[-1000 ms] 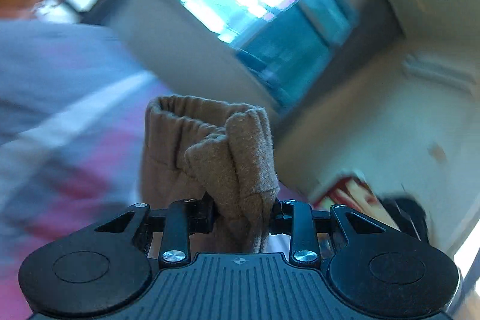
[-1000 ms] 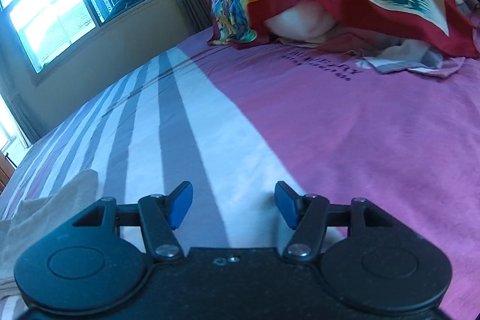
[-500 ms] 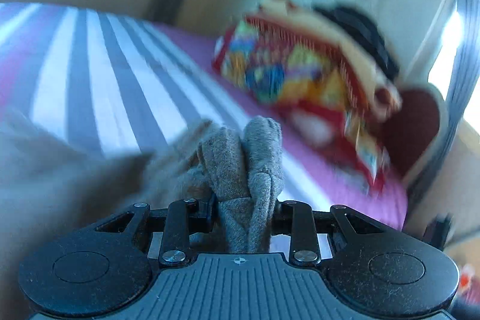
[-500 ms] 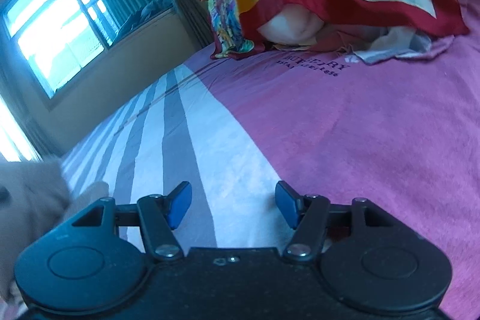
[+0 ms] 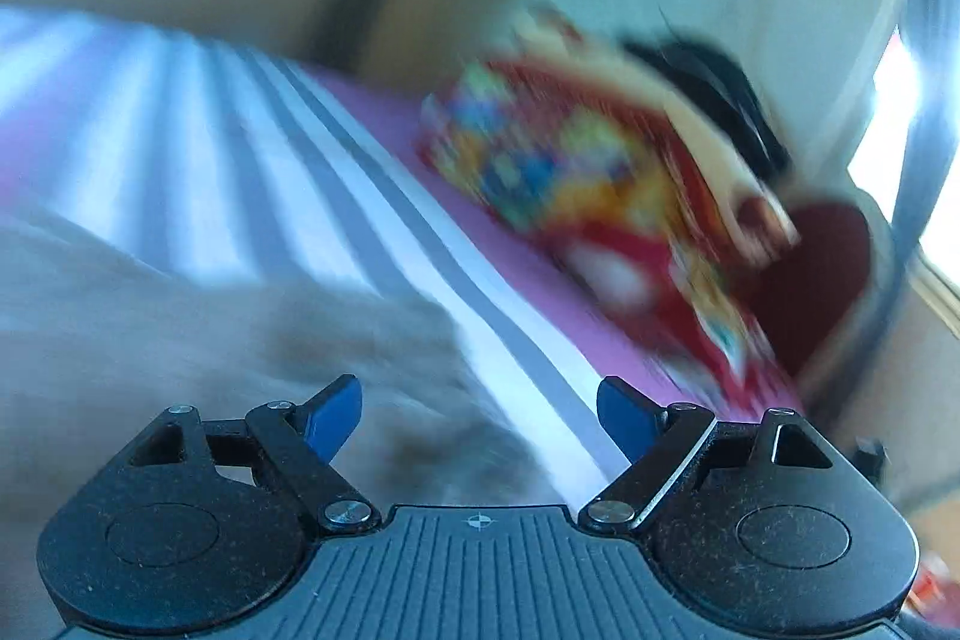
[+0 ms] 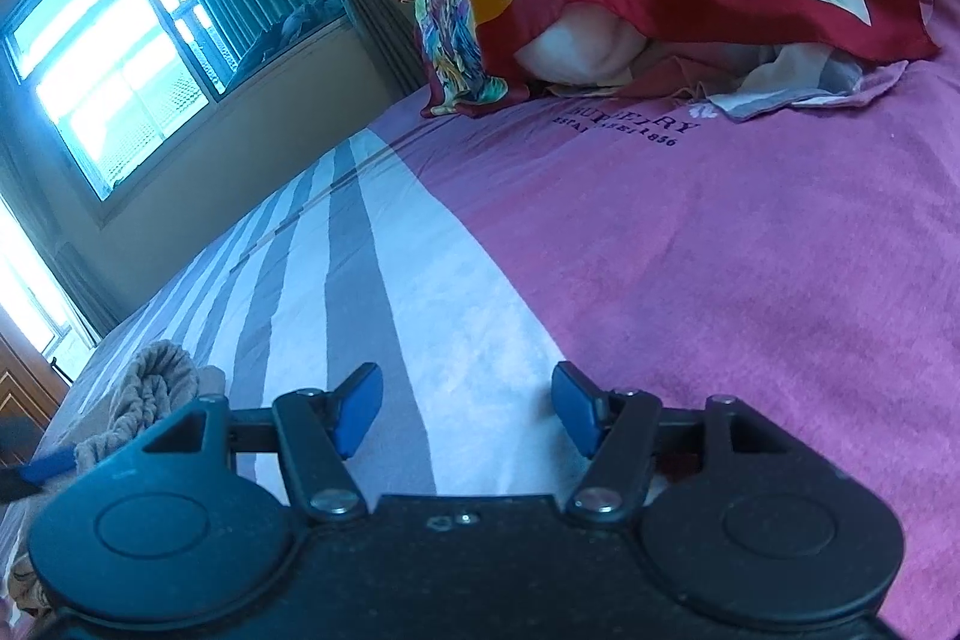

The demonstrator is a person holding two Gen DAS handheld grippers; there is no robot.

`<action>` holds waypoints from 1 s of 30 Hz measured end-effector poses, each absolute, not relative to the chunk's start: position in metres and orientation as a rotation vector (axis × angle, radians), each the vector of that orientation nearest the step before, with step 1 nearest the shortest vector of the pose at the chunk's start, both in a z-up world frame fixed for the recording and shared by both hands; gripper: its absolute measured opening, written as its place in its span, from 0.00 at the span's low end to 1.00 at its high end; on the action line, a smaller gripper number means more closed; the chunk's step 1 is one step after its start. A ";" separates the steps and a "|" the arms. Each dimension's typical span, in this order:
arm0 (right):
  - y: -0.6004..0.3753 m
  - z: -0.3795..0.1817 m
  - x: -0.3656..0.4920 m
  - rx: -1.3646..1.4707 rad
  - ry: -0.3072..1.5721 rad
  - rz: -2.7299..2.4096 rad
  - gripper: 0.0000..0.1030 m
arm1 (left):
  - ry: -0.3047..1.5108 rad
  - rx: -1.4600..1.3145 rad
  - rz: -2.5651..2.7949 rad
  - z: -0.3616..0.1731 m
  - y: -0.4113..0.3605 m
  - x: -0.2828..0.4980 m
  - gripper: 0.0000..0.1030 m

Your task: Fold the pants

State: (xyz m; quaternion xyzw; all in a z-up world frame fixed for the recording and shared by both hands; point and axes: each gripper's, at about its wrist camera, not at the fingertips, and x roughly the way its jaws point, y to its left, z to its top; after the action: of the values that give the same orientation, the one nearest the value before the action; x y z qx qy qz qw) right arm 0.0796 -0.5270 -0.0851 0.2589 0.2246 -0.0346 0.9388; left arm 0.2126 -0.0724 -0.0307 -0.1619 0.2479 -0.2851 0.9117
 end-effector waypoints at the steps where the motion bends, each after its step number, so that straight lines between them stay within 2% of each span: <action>1: -0.526 -0.084 0.078 0.527 0.454 -0.066 0.61 | 0.479 -0.334 -0.520 -0.027 -0.047 0.198 0.83; 4: -0.521 -0.080 0.074 0.512 0.443 -0.035 0.60 | 0.438 -0.323 -0.312 -0.030 0.032 0.151 0.83; 7: -0.508 -0.075 0.069 0.515 0.459 -0.008 0.53 | 0.489 -0.314 -0.159 -0.055 0.099 0.103 0.83; 8: -0.498 -0.073 0.065 0.519 0.460 0.027 0.49 | 0.517 -0.311 -0.136 -0.064 0.113 0.091 0.79; 9: -0.489 -0.070 0.063 0.515 0.459 0.055 0.47 | 0.541 -0.306 -0.126 -0.072 0.121 0.084 0.70; 12: -0.447 -0.060 0.067 0.504 0.477 0.156 0.44 | 0.591 -0.268 -0.176 -0.085 0.116 0.084 0.66; 16: -0.396 -0.047 0.085 0.519 0.524 0.280 0.49 | 0.625 -0.120 -0.242 -0.090 0.084 0.109 0.66; 20: -0.364 -0.044 0.103 0.535 0.580 0.335 0.49 | 0.606 -0.032 -0.241 -0.089 0.065 0.129 0.66; 26: -0.342 -0.046 0.128 0.520 0.630 0.322 0.50 | 0.583 -0.079 -0.267 -0.083 0.062 0.137 0.66; 29: -0.331 -0.048 0.145 0.498 0.684 0.253 0.43 | 0.581 -0.157 -0.261 -0.088 0.065 0.148 0.66; 30: -0.329 -0.048 0.149 0.501 0.691 0.240 0.33 | 0.585 -0.210 -0.262 -0.091 0.068 0.151 0.66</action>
State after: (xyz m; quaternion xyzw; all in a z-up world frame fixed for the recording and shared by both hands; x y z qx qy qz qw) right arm 0.1488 -0.3288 -0.0478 0.2423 0.3343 0.1160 0.9034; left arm 0.1509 0.0683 -0.0909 -0.1029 0.2870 -0.1284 0.9437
